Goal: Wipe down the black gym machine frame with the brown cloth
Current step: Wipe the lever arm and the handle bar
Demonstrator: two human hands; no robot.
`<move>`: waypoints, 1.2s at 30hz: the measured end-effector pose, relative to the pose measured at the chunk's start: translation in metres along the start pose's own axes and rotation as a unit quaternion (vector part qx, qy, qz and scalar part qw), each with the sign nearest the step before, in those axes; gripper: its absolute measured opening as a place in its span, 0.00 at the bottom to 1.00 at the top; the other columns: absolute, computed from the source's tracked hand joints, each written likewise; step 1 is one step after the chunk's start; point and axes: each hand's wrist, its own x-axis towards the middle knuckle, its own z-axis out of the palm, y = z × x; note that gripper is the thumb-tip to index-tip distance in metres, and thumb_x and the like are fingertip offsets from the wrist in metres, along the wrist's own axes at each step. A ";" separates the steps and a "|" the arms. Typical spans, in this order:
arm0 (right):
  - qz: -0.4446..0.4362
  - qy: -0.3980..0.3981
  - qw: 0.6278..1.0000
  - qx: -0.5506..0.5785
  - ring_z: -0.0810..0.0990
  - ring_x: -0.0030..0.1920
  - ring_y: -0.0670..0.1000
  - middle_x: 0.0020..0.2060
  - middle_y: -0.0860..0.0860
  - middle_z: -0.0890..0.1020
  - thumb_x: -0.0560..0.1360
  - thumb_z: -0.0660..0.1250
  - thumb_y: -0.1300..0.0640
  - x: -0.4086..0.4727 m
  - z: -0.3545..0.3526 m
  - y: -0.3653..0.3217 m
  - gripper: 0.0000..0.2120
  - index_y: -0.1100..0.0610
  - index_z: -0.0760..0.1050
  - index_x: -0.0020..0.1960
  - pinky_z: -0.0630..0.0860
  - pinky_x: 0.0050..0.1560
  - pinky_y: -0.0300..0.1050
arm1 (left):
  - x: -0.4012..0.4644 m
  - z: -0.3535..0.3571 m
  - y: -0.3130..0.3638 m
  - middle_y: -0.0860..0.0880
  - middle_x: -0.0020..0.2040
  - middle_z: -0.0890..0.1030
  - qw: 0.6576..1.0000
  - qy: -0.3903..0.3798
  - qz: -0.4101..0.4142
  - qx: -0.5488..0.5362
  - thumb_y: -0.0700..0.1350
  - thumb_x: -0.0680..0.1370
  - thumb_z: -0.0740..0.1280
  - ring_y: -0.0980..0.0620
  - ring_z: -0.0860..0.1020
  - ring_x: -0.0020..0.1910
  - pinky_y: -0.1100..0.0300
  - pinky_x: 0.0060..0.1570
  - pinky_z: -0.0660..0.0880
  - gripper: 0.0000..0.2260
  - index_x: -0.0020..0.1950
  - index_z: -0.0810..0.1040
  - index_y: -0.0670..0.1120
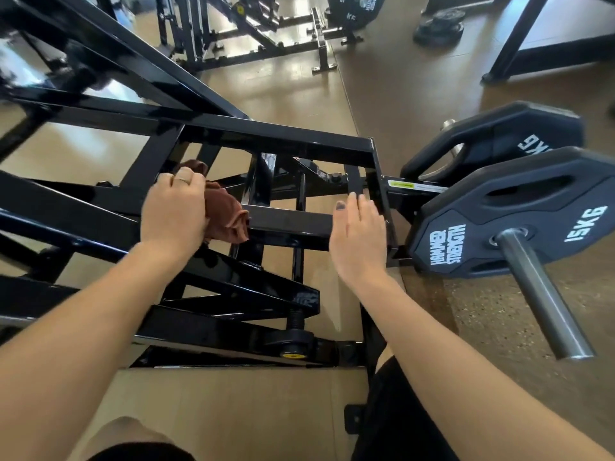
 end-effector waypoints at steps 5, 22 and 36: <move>-0.085 -0.067 0.994 -0.031 0.48 0.83 0.50 0.82 0.47 0.59 0.86 0.38 0.46 -0.009 0.032 -0.042 0.28 0.51 0.56 0.82 0.39 0.81 0.58 | -0.016 0.005 0.079 0.44 0.69 0.74 0.994 0.021 0.103 -0.020 0.46 0.78 0.72 0.43 0.73 0.67 0.51 0.69 0.70 0.23 0.70 0.71 0.45; -0.043 -0.052 0.994 -0.089 0.45 0.83 0.48 0.83 0.45 0.53 0.74 0.27 0.35 -0.018 0.040 -0.051 0.42 0.48 0.49 0.84 0.36 0.81 0.56 | -0.009 -0.011 0.002 0.44 0.72 0.71 0.998 -0.019 0.057 0.031 0.42 0.80 0.70 0.41 0.73 0.65 0.49 0.64 0.73 0.22 0.72 0.69 0.44; -0.065 -0.091 0.990 -0.091 0.40 0.82 0.43 0.83 0.41 0.47 0.86 0.38 0.46 -0.016 0.030 -0.038 0.26 0.46 0.45 0.83 0.37 0.81 0.51 | 0.015 -0.020 -0.012 0.44 0.71 0.71 0.991 -0.056 0.093 0.080 0.41 0.82 0.65 0.41 0.74 0.65 0.48 0.62 0.77 0.19 0.72 0.68 0.45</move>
